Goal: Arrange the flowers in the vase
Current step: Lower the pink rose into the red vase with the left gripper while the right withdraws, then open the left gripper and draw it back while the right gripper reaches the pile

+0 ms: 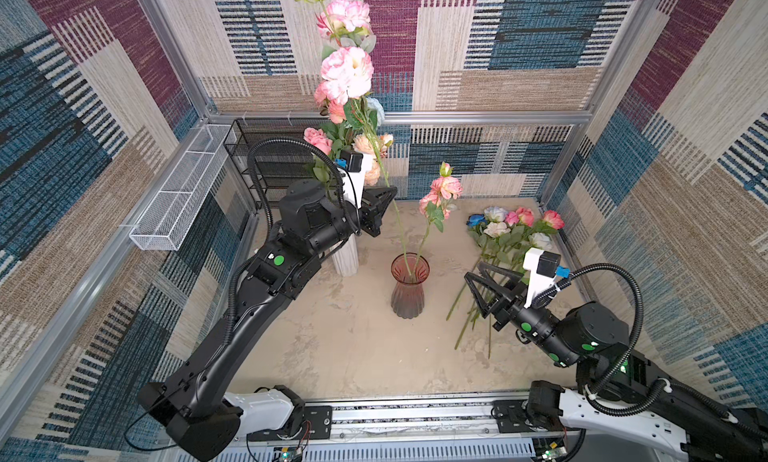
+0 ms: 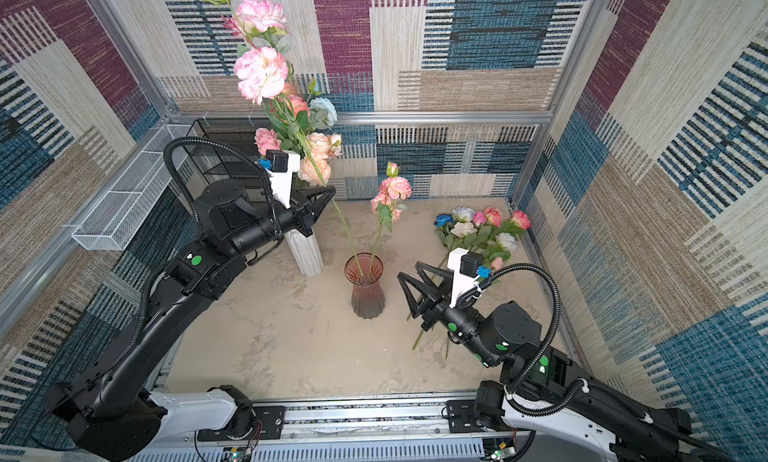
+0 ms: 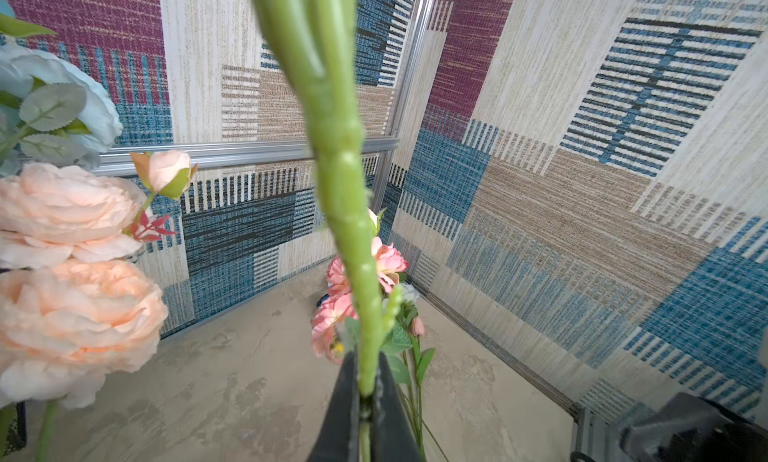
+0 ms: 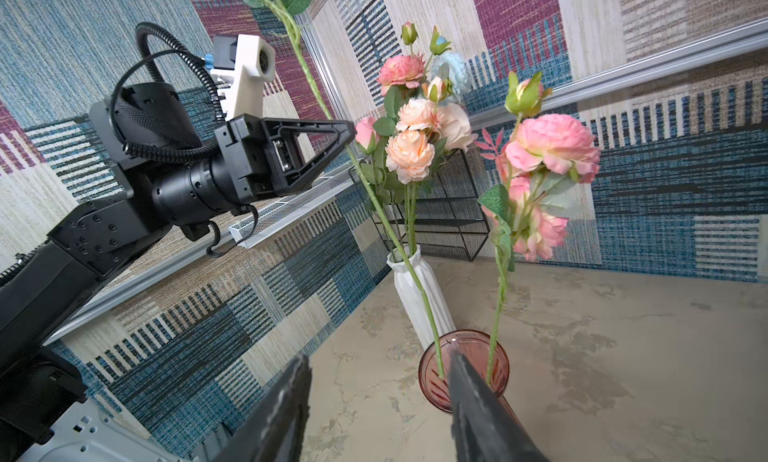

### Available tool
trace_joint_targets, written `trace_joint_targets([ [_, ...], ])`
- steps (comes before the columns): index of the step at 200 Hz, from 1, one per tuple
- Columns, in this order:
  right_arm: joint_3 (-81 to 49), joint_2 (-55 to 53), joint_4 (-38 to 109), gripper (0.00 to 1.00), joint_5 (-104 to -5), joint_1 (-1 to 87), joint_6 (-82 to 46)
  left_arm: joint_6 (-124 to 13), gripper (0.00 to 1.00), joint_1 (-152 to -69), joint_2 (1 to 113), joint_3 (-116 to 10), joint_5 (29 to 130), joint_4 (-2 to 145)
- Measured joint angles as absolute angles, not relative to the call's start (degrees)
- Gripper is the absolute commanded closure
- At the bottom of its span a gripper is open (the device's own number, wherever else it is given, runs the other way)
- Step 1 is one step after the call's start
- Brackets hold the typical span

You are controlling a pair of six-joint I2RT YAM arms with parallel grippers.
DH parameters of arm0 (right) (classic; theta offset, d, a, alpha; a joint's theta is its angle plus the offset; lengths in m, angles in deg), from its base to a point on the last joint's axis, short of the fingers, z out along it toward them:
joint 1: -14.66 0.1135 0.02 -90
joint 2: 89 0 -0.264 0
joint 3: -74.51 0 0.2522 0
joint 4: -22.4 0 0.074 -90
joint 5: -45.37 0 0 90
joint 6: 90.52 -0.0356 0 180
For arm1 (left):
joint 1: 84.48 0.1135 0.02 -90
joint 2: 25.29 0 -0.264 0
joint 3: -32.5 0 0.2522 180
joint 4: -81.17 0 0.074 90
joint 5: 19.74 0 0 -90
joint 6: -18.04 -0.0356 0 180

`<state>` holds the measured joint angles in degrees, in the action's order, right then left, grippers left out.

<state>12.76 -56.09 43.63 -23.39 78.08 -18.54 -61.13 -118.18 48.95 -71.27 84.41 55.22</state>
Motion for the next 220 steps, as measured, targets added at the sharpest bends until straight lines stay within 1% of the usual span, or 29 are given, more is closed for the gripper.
trace_joint_targets([
  [54,13.74,-57.08,44.7,0.45,-23.0,78.08,-18.54,-62.99,1.0,-121.54,52.41,-67.73,80.63,58.96],
  [113,14.23,-57.43,45.2,0.41,-21.62,78.08,-18.74,-63.01,1.0,-124.97,50.37,-55.84,76.24,59.46],
  [121,14.36,-57.51,45.35,0.41,-21.51,78.08,-18.74,-62.86,0.93,-125.26,49.91,-54.03,75.78,59.42],
  [136,14.6,-57.62,45.4,0.4,-21.05,78.08,-18.76,-62.23,0.71,-125.41,49.5,-51.76,75.1,58.87],
  [148,14.64,-57.56,45.44,0.38,-20.99,78.08,-18.76,-61.24,0.61,-125.48,49.26,-50.77,74.95,57.82],
  [176,14.64,-56.88,45.42,0.34,-20.4,78.08,-18.98,-59.12,0.5,-125.89,47.42,-49.55,74.66,55.57],
  [200,14.64,-56.27,45.42,0.32,-20.14,78.08,-19.18,-57.35,0.47,-126.24,45.15,-49.26,73.61,54.04],
  [220,14.66,-56.09,45.42,0.31,-19.96,78.08,-19.48,-55.84,0.46,-126.66,42.55,-48.3,73.31,52.97],
])
